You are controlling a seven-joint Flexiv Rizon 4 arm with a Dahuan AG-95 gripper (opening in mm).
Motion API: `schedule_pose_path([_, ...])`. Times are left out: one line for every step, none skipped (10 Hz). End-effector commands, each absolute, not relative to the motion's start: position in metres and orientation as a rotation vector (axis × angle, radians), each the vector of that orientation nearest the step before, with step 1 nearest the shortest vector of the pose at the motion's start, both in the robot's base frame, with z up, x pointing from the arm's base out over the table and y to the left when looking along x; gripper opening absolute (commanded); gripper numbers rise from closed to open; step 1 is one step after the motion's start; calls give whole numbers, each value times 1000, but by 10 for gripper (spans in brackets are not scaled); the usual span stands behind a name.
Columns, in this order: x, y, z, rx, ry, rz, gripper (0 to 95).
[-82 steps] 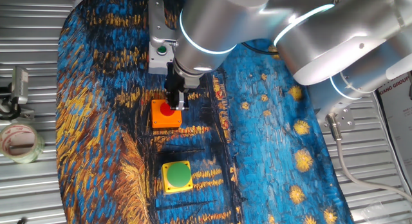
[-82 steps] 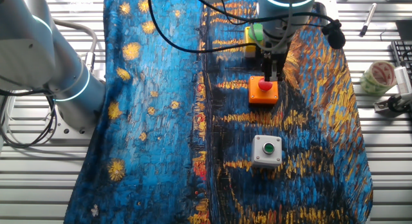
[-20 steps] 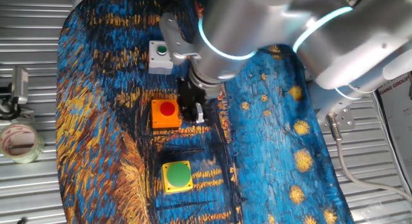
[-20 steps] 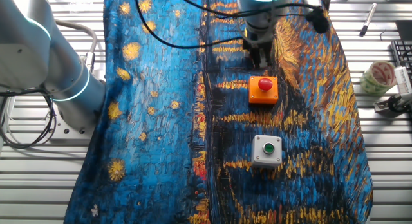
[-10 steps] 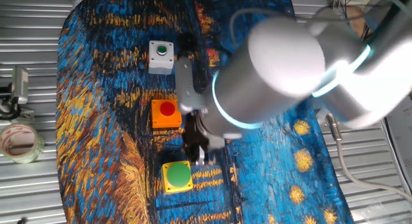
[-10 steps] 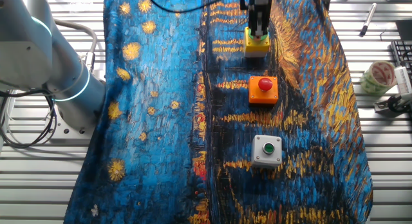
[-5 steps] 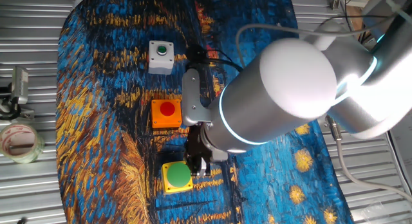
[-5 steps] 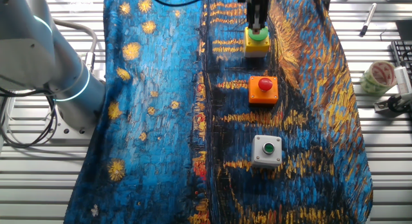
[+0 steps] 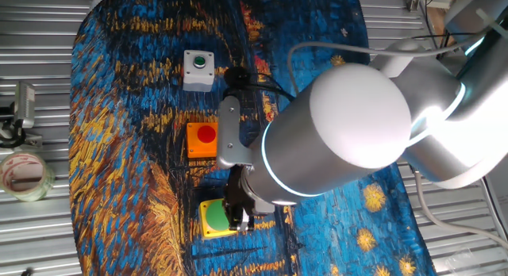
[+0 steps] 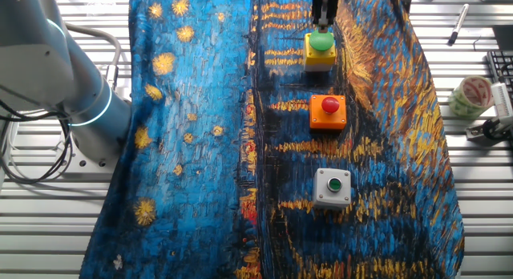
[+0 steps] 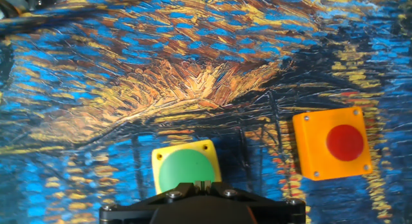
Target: Press three buttons from left to right in sequence
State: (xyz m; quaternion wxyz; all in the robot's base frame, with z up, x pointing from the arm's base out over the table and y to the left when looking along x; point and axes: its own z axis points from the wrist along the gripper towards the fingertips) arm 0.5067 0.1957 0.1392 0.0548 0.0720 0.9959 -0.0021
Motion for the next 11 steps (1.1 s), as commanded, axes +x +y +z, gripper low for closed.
schedule_pose_path([506, 196, 139, 228, 3018, -6, 0])
schedule_pose_path([506, 196, 138, 231, 3016, -6, 0])
schedule_pose_path([506, 196, 137, 233, 3013, -5, 0])
schedule_pose_path([506, 196, 136, 233, 3014, -5, 0])
schedule_pose_path([506, 196, 134, 233, 3013, -5, 0])
schedule_pose_path([507, 195, 132, 232, 3010, -5, 0])
schedule_pose_path([507, 195, 130, 231, 3004, -3, 0])
schedule_pose_path([507, 195, 127, 230, 3002, -7, 0])
schedule_pose_path([507, 196, 124, 232, 2996, -6, 0])
schedule_pose_path([507, 197, 123, 237, 2996, -6, 0])
schedule_pose_path([508, 199, 123, 244, 2995, -8, 0])
